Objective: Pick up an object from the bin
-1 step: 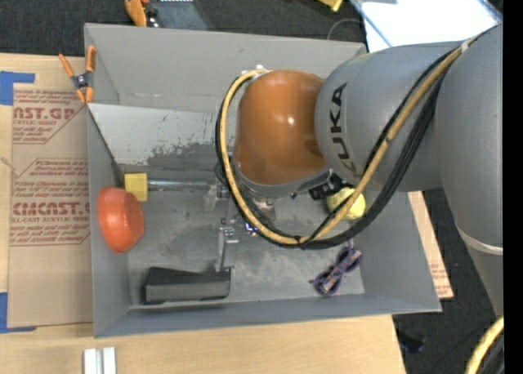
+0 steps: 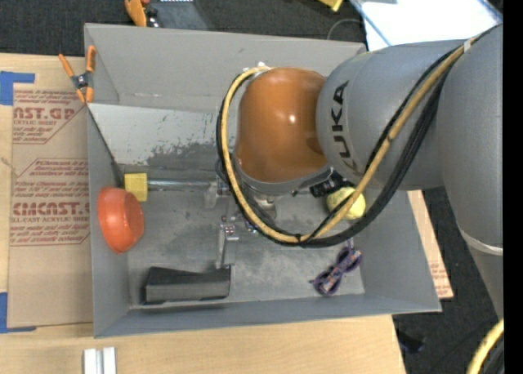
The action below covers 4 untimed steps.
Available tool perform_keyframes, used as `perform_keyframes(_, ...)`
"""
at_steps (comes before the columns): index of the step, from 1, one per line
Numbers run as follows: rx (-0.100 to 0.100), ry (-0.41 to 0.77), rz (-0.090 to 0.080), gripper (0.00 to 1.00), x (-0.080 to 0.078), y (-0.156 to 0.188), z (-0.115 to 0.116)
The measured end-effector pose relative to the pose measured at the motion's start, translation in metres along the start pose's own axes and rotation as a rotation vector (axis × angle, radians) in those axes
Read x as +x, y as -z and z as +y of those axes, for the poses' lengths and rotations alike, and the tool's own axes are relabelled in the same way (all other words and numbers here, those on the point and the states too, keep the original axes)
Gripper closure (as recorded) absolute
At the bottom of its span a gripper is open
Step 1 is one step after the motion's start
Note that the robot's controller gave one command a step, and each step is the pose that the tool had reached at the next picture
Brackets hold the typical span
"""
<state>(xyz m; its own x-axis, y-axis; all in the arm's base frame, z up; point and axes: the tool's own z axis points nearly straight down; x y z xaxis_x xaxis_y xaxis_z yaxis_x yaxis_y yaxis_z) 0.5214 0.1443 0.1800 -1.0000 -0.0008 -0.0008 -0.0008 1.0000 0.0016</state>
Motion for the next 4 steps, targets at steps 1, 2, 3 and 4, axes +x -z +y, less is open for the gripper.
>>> perform_keyframes(1, 0.000, 0.217, -0.006, 0.00, 0.017, -0.054, 0.027)
perform_keyframes(2, -0.001, 0.156, -0.001, 0.00, 0.039, -0.053, 0.053)
perform_keyframes(3, -0.001, 0.494, 0.002, 0.00, 0.041, -0.057, 0.077)
perform_keyframes(4, -0.002, 0.712, -0.013, 0.00, 0.036, -0.110, 0.086)
